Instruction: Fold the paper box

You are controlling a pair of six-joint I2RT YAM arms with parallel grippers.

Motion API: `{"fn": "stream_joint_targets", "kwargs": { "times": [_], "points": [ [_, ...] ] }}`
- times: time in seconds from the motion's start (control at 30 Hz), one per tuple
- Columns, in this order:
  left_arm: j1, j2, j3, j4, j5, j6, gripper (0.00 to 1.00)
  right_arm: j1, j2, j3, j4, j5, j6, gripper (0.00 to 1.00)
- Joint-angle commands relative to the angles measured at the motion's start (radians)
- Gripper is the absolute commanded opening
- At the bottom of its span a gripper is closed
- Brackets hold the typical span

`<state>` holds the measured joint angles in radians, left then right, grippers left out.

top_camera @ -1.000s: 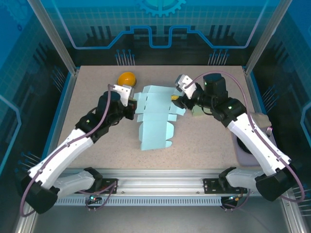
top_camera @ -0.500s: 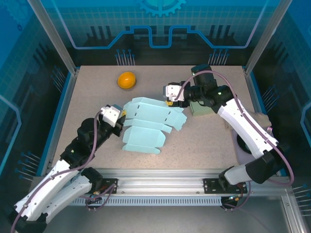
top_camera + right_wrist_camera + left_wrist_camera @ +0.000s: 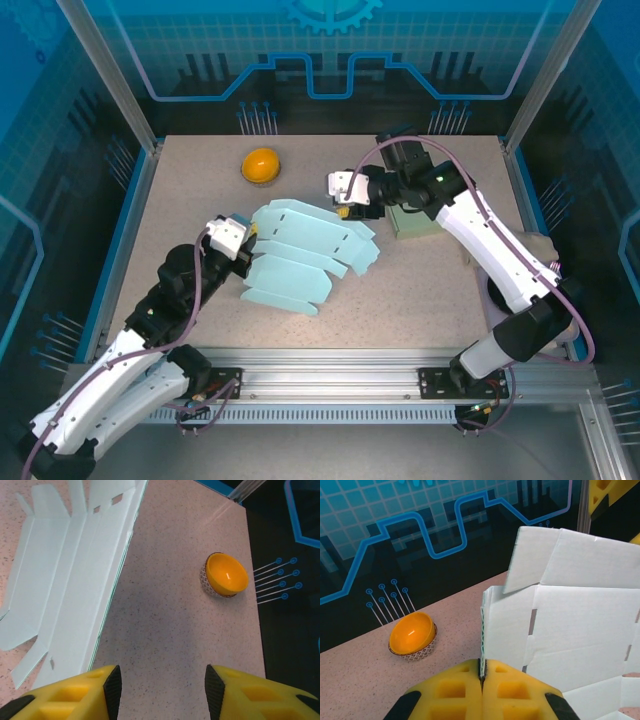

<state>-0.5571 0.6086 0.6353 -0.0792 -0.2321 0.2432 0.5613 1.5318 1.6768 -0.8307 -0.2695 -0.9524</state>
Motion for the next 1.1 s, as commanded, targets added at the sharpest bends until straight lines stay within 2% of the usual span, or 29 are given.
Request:
{"fn": "stream_joint_targets", "kwargs": {
  "times": [0.0,0.23,0.47,0.93,1.07],
  "points": [
    [-0.006,-0.003,-0.003,0.057,-0.030,0.002,0.00,0.015,-0.006,0.064,-0.057,0.067,0.085,0.51],
    [-0.005,0.007,-0.002,0.057,-0.022,-0.010,0.00,0.027,-0.050,0.041,-0.076,0.044,0.084,0.55],
    [-0.005,0.013,0.000,0.052,-0.019,-0.016,0.00,0.031,0.014,0.049,-0.081,0.040,0.128,0.55],
    [-0.007,0.020,-0.003,0.052,-0.010,-0.019,0.00,0.036,0.118,0.119,-0.190,0.049,0.077,0.38],
    [-0.007,0.023,-0.002,0.052,-0.010,-0.019,0.00,0.043,0.120,0.133,-0.212,0.071,0.067,0.37]
  ]
}}
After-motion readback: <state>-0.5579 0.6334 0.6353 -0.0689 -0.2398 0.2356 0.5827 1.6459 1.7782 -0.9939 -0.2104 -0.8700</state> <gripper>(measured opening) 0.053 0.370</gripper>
